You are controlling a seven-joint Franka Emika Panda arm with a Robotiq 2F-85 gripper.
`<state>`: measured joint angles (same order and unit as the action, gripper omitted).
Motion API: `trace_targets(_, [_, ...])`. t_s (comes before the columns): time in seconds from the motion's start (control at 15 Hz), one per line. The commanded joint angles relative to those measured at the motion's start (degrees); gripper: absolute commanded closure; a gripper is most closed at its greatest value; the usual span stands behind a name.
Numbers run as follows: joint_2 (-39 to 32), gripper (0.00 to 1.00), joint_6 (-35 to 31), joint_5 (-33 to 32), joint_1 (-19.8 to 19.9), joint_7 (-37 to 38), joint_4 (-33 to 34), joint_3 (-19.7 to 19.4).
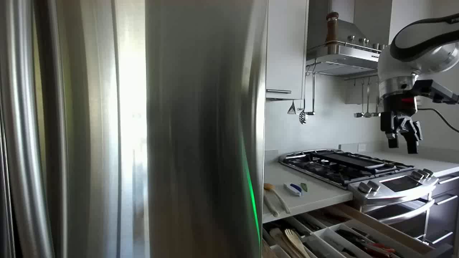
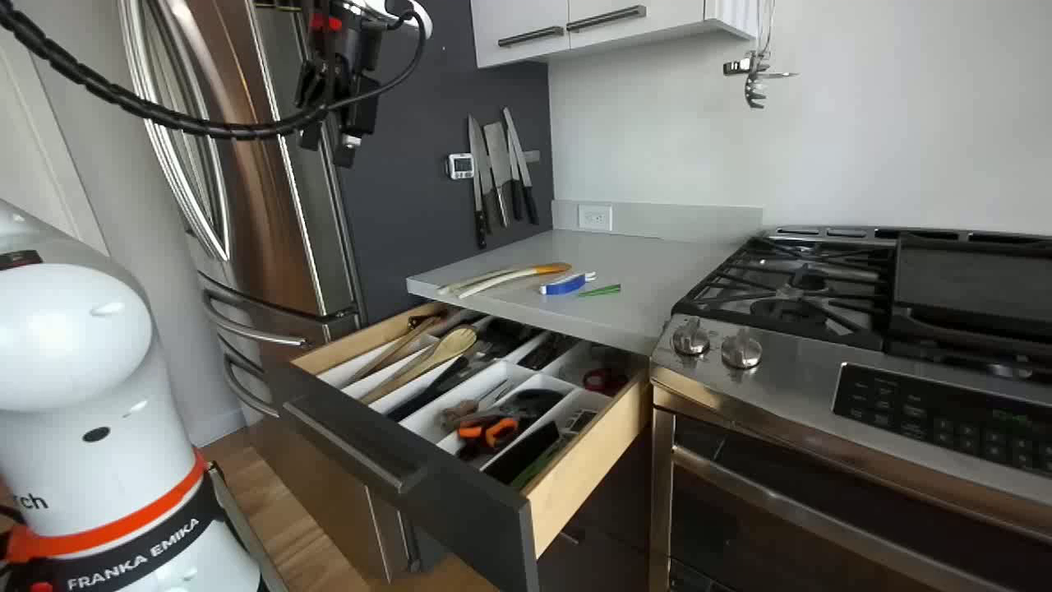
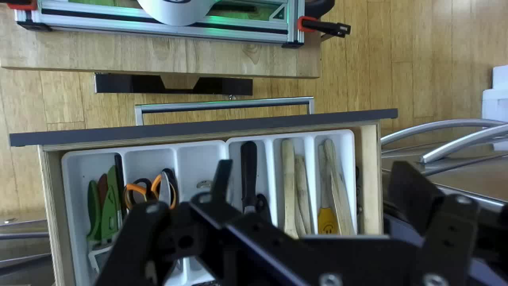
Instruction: Remove the black and red pair of scissors from the drawer and put it on the counter
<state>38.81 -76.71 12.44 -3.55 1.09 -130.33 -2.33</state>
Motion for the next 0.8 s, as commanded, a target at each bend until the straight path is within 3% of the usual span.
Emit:
trace_targets(0.0, [-0.1, 0.0, 0.3, 0.5, 1.5, -0.7, 0.2, 1.0])
trace_targets(0.53, [-0.1, 0.0, 0.3, 0.5, 1.5, -0.7, 0.2, 1.0])
trace_targets(0.73, [-3.8, 0.0, -7.0, -1.9, 3.8, 2.0, 0.5, 2.5])
